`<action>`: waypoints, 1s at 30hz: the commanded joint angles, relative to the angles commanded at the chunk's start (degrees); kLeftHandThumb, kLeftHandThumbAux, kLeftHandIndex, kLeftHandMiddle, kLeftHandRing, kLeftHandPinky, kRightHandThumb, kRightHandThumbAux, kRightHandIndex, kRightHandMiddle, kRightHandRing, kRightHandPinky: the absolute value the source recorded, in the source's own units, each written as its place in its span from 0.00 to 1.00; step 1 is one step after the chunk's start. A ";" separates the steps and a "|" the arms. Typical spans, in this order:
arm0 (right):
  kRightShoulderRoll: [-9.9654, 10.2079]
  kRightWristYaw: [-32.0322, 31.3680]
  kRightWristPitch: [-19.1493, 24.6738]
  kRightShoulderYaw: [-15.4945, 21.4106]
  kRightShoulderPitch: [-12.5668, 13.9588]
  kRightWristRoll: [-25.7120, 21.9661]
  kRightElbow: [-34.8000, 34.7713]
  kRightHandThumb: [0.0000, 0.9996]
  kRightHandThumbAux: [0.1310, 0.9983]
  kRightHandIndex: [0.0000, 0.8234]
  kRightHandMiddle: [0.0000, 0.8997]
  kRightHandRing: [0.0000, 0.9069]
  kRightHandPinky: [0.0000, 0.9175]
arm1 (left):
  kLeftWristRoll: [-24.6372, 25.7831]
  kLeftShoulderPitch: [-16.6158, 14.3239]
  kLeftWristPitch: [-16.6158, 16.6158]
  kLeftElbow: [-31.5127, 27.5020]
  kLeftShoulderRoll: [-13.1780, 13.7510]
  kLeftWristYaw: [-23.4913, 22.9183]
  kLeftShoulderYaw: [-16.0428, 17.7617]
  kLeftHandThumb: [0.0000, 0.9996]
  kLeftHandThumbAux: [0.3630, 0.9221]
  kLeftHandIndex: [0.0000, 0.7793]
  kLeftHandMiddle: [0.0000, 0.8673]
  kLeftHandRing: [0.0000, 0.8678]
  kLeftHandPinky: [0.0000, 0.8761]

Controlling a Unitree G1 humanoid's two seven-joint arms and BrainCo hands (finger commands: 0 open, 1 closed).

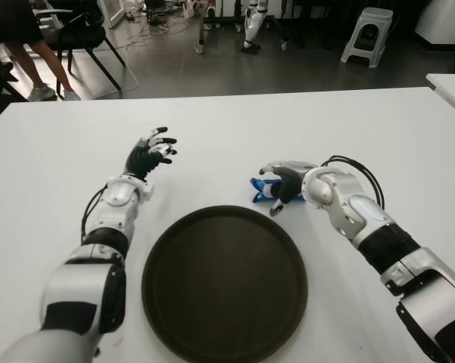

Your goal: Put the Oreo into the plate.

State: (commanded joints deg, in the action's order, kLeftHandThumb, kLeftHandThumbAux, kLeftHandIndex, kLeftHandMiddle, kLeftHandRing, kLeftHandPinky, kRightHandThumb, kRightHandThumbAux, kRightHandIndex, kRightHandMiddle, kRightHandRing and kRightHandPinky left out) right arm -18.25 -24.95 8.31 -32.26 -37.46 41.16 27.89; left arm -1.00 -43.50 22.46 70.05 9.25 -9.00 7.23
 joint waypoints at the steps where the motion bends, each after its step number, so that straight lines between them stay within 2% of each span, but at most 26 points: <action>1: -0.02 0.06 -0.02 -0.01 0.07 0.03 -0.05 0.00 0.74 0.09 0.11 0.10 0.07 | -0.04 0.03 0.01 -0.03 0.01 0.04 -0.02 0.21 0.56 0.21 0.35 0.39 0.44; 9: -0.01 0.37 -0.14 -0.15 0.36 0.24 -0.14 0.00 0.73 0.10 0.12 0.10 0.07 | -0.16 0.21 -0.20 -0.15 0.04 0.47 -0.08 0.23 0.56 0.22 0.36 0.41 0.47; 17: 0.41 0.55 0.39 -0.45 0.37 0.52 0.40 0.00 0.73 0.10 0.11 0.10 0.06 | 0.05 0.33 -0.25 -0.42 -0.04 0.21 0.04 0.22 0.57 0.22 0.35 0.41 0.46; 30: 1.11 0.30 0.15 -2.70 0.62 1.54 1.99 0.00 0.74 0.11 0.12 0.12 0.09 | 0.25 0.42 -0.15 -0.56 0.00 -0.23 0.02 0.21 0.51 0.21 0.36 0.42 0.49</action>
State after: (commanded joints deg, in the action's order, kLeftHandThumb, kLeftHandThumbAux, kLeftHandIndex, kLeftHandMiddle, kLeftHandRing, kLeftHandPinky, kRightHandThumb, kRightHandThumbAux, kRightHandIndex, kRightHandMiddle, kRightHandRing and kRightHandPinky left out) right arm -17.14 -24.65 8.46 -34.96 -36.83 42.69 29.88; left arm -0.75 -43.08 22.30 69.50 9.25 -9.23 7.25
